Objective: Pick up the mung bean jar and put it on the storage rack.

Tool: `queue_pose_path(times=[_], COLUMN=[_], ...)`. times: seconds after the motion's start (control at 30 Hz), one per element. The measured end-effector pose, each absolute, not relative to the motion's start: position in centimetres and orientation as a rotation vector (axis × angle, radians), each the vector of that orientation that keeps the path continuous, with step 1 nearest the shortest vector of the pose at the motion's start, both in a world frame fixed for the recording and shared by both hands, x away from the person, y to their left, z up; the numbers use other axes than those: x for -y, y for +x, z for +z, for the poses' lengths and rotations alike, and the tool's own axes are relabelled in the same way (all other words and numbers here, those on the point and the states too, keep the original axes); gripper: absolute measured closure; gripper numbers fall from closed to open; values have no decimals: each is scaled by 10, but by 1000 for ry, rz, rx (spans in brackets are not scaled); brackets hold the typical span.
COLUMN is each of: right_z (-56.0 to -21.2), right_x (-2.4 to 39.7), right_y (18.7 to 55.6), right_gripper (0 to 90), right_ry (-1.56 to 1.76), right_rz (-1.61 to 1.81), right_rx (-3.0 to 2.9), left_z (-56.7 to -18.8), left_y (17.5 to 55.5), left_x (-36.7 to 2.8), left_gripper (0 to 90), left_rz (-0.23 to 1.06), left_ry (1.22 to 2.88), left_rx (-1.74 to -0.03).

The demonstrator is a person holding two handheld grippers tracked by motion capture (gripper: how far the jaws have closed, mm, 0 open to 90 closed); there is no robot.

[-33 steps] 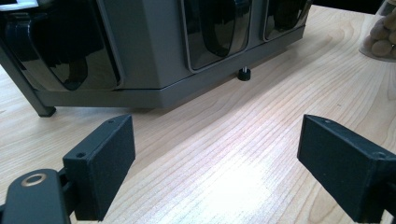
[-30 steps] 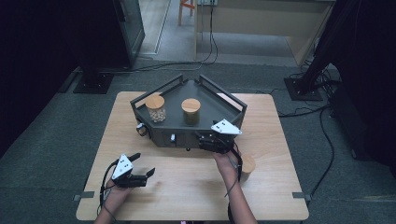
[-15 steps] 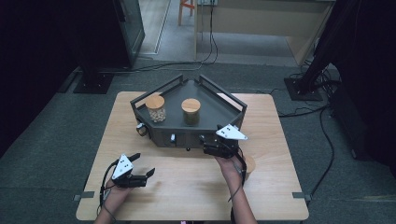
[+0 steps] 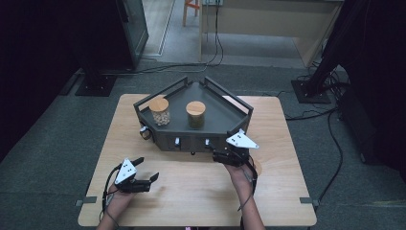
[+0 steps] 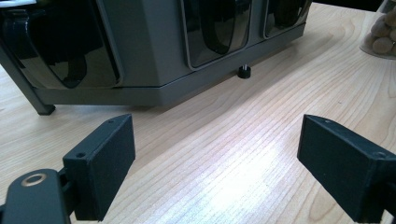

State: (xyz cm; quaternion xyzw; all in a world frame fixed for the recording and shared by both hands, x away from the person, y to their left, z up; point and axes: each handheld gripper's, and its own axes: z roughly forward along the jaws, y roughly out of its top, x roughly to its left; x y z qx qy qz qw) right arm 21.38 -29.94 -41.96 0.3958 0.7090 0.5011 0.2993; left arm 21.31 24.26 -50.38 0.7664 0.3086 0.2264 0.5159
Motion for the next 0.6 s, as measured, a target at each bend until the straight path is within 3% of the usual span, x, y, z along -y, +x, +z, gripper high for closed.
queue_pose_path(times=[0.6], right_z=[-426], right_x=[316], right_y=[200], right_gripper=[170], right_ry=[1057], right_rz=[1335], right_rx=[-1875], left_z=[-504], left_y=[213], left_x=[-240], left_gripper=[109], left_rz=[544], left_ry=[1855], left_rx=[-728])
